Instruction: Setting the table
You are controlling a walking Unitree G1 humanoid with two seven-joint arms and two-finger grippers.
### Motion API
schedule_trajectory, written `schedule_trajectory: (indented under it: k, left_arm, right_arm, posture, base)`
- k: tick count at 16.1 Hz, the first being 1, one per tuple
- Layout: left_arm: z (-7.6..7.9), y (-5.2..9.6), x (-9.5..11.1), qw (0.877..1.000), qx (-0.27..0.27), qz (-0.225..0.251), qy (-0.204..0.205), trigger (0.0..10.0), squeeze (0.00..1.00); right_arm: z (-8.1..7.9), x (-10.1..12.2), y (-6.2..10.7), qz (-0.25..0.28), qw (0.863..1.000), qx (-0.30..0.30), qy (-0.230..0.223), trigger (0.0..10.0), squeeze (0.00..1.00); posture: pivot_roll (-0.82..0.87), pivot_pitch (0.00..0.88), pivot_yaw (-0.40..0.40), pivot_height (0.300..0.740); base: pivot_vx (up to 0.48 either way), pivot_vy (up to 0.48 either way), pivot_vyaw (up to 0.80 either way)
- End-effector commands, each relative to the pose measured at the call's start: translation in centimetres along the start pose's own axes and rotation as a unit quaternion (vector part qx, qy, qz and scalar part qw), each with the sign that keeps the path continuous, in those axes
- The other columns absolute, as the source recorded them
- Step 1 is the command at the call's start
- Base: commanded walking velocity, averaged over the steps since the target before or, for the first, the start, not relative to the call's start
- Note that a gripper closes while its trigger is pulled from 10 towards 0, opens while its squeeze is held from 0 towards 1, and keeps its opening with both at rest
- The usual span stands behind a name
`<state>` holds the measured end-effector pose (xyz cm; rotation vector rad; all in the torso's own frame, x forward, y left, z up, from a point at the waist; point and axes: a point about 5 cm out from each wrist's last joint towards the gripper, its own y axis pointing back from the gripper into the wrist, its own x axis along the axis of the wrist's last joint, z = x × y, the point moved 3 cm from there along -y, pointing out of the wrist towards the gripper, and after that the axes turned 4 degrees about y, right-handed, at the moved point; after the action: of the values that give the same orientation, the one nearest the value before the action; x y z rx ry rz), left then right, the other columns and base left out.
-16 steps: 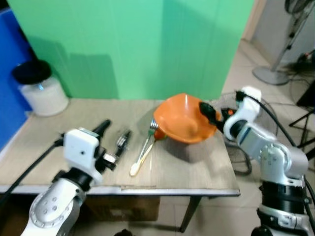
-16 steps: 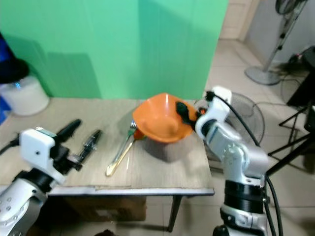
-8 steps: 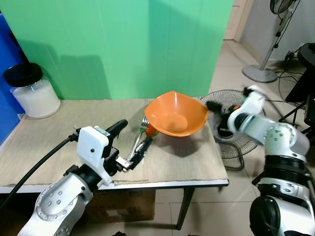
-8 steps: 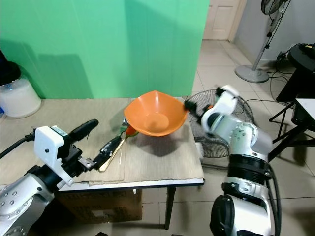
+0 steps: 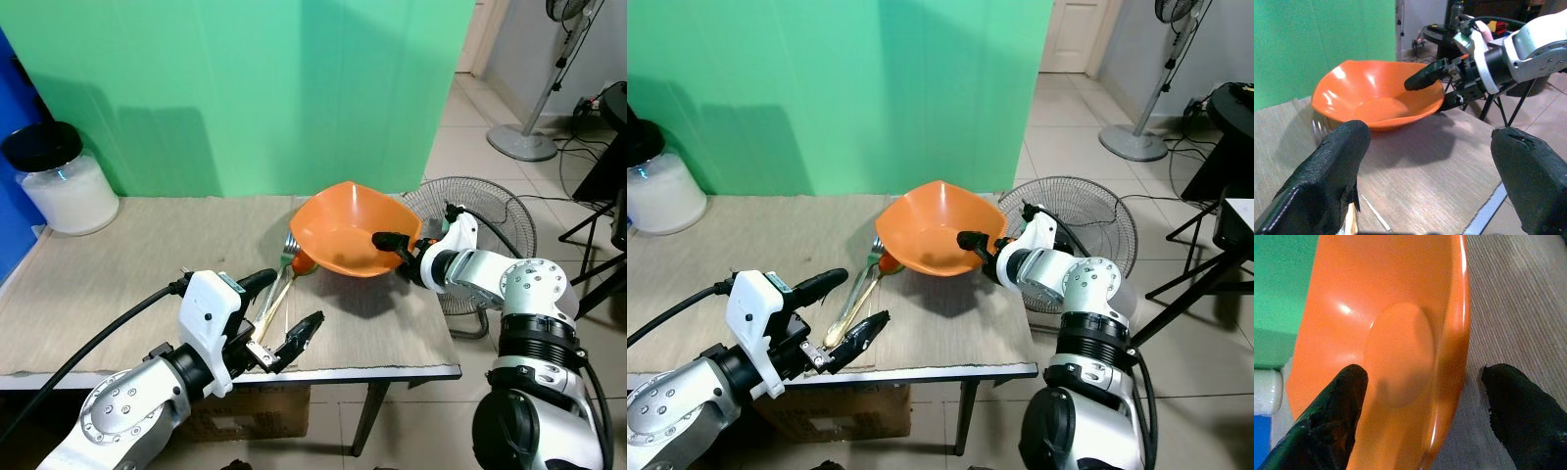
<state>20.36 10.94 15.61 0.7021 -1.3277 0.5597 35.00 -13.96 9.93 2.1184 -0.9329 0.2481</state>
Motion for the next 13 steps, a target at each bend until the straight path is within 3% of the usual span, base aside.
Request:
schedule_trajectory:
  k: [1, 13]
  left_arm:
    - [0.13, 0.07, 0.21, 1.000, -0.007, -0.003, -0.005, 10.0, 0.00]
    - [-0.41, 0.35, 0.07, 1.000, 0.000, -0.016, -0.014, 10.0, 0.00]
  right_arm:
    - [-0.72, 0.26, -0.01, -0.004, 1.000, 0.010, -0.004, 0.0, 0.00]
    - [-1.57, -0.04, -0.33, -0.001, 0.999, 0.027, -0.038, 0.0, 0.00]
  posture:
    - [-0.05, 0.000, -0.013, 0.740]
    - [-0.04, 0.000, -0.014, 0.740]
  base:
    - [0.000, 0.000, 0.00]
    - [0.000, 0.000, 0.00]
